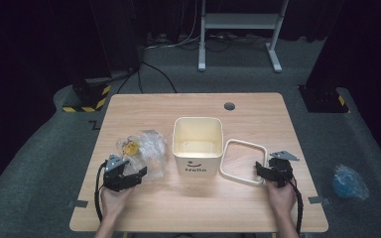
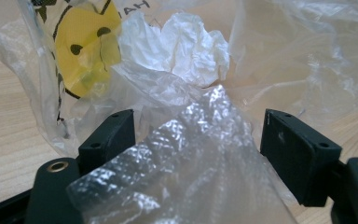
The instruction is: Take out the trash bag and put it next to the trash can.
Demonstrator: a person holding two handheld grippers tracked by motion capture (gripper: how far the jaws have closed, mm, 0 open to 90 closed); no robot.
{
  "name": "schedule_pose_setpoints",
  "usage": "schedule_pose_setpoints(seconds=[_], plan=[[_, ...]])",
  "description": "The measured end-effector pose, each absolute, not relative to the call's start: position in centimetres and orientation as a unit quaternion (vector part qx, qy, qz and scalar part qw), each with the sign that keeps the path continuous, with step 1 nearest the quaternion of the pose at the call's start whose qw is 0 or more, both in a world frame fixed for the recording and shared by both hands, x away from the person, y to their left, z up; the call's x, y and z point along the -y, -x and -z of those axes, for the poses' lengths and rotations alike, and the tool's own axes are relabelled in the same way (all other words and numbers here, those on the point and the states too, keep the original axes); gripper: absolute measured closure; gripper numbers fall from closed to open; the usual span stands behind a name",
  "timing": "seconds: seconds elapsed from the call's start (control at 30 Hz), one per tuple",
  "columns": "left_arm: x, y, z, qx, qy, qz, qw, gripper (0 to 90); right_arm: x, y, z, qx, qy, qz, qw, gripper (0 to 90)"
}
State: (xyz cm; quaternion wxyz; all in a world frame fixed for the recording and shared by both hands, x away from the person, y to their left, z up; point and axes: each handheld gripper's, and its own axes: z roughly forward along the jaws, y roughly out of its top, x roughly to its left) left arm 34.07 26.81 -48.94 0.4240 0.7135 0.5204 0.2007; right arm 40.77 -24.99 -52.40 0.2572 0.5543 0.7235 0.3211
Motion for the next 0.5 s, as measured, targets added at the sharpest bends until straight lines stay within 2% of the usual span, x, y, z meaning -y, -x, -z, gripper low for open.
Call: schedule_pose_setpoints(seconds=[0.5], plan=[[-27.3, -34.6, 50.6, -0.548, -0.692, -0.215, 0.418, 27.0, 25.0, -40.8, 52.4, -0.724, -0.554, -0.321, 0.257, 28.7]])
